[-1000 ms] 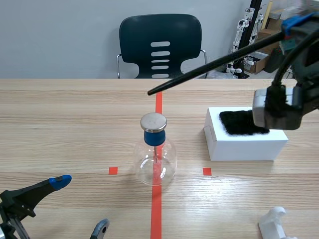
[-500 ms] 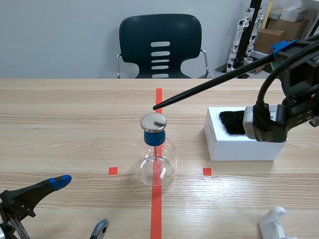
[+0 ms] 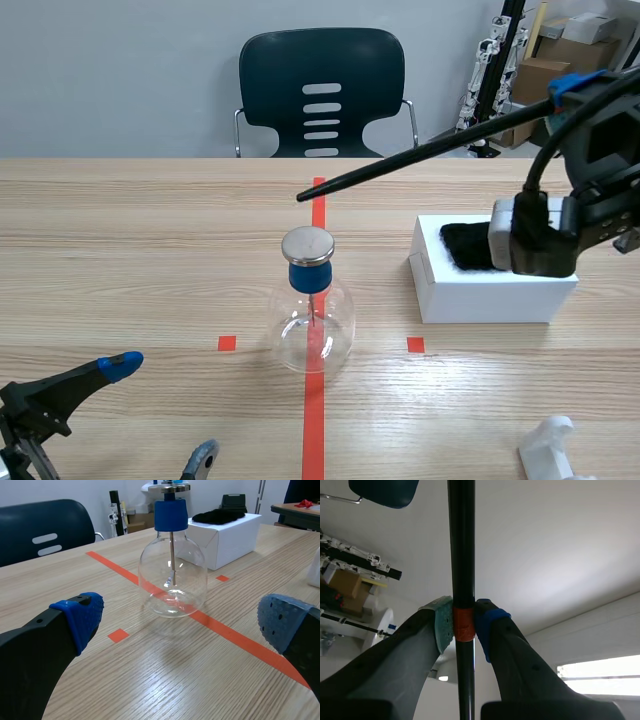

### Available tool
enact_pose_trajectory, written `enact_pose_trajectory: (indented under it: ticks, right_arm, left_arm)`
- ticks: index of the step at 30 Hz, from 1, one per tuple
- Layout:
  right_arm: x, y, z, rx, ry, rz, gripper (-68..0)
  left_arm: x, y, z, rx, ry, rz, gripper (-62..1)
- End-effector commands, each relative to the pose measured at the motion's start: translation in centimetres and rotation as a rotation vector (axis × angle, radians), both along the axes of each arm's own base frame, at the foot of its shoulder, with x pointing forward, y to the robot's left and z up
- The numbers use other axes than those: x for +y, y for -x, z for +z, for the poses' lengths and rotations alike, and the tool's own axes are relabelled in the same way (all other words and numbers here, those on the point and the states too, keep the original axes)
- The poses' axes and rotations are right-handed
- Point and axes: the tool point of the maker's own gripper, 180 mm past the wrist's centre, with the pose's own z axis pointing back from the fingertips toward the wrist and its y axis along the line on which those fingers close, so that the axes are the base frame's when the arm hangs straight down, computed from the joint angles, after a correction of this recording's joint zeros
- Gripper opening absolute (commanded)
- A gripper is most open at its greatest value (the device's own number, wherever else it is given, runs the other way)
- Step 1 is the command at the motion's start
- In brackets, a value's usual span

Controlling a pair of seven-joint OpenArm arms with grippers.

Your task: Do the electroscope experiment. move the rod toward and away from the electroscope

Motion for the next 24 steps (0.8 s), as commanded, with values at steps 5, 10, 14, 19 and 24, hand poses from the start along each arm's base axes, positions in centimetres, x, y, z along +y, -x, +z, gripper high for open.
enact_pose_trajectory:
  ticks: [5,10,14,19,24]
  right_arm:
    - [-1.4,1.2,4.5,-0.078,-0.093,-0.017,-66.5]
    - [-3.4,3.1,6.2,-0.079,-0.187,-0.060,-66.5]
    - [-4.6,5.1,5.8,-0.036,-0.212,-0.075,-66.5]
    - [-6.3,7.5,4.7,0.017,-0.248,-0.121,-66.5]
    - [-7.2,9.3,4.3,0.036,-0.298,-0.151,-66.5]
  left_arm:
    - [0.0,-0.2,0.5,-0.017,0.017,0.003,1.4]
    - [0.0,-0.2,0.5,-0.017,0.017,0.003,1.4]
    - [0.0,-0.2,0.5,-0.017,0.017,0.003,1.4]
    - [0.0,-0.2,0.5,-0.017,0.017,0.003,1.4]
    - [0.0,-0.2,0.5,-0.017,0.017,0.003,1.4]
